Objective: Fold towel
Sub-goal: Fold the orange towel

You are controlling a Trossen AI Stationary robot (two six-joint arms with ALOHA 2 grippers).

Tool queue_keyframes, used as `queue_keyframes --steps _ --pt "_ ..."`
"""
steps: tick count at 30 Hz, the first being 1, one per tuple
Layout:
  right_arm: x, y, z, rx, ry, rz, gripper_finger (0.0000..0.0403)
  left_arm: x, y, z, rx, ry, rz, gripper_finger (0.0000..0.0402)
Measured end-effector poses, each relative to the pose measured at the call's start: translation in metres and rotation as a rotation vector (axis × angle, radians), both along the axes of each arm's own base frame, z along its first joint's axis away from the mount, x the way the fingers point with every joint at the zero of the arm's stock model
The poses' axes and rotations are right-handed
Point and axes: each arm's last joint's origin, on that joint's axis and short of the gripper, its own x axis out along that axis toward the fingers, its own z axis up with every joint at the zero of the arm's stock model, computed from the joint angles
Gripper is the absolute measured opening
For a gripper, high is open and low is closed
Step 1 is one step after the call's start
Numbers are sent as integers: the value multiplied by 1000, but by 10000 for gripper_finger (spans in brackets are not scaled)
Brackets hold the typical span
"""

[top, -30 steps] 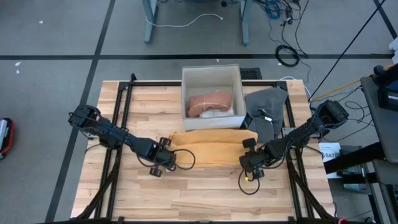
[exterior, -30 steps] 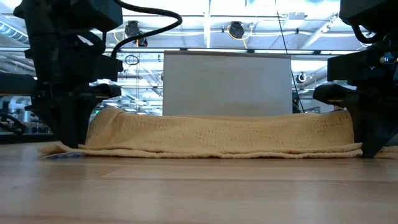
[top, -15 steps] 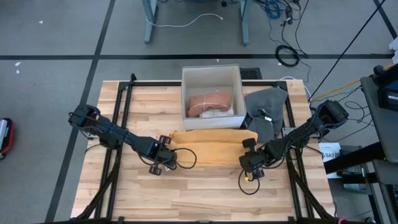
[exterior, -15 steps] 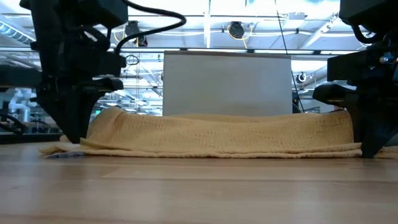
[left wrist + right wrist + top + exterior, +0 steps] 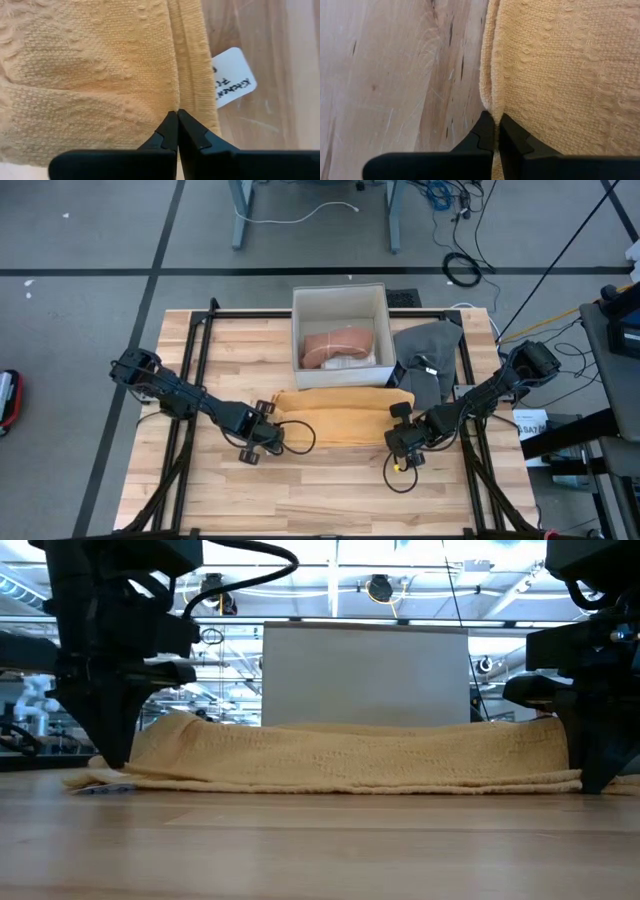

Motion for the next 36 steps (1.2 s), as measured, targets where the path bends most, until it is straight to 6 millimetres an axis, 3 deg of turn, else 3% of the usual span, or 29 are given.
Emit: queue_keyframes --steps 7,22,36 --pt "0 0 0 -2 1 5 2 6 -11 8 -69 -44 12 1" --pt "0 0 0 -1 1 2 2 -5 -8 -5 -73 22 30 1" --pt "0 0 0 -1 1 2 2 -2 -9 -5 -103 -6 43 0"
